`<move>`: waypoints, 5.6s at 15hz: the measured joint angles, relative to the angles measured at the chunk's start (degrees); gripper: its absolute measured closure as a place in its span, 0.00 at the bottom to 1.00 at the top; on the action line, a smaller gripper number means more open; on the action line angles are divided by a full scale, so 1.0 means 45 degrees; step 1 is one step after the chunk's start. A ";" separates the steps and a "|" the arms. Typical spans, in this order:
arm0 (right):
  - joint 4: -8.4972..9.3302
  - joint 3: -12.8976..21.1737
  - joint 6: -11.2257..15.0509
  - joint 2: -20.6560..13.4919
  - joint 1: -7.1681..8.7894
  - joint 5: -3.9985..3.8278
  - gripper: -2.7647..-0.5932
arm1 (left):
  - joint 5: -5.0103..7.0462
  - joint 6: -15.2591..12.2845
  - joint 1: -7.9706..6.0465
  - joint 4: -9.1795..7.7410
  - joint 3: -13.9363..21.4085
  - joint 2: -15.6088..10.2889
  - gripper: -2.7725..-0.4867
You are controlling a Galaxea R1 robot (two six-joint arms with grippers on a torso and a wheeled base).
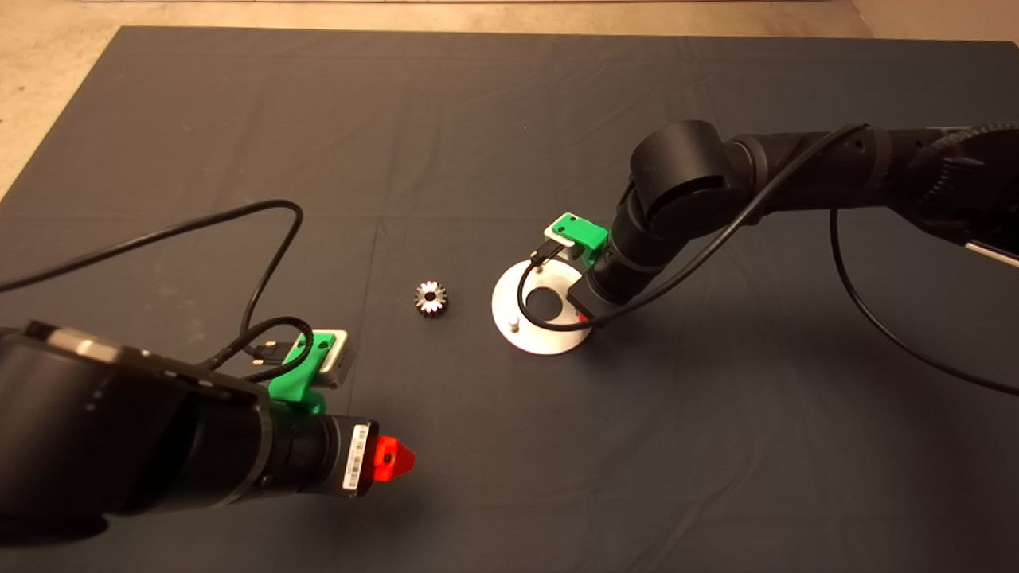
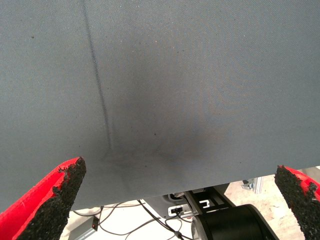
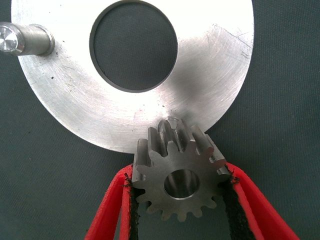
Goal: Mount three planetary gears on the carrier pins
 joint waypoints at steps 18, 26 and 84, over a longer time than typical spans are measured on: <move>-0.0247 -0.0260 -0.0107 0.0076 -0.0023 0.0033 0.85 | -0.0003 0.0000 0.0000 0.0003 0.0000 0.0002 0.01; -0.0247 -0.0260 -0.0143 0.0087 -0.0023 0.0019 0.85 | 0.0000 0.0000 0.0000 0.0003 0.0000 0.0002 0.01; -0.0455 -0.0054 -0.1327 0.0006 -0.0196 0.0100 0.85 | -0.0004 0.0000 0.0000 0.0085 0.0000 -0.0031 0.01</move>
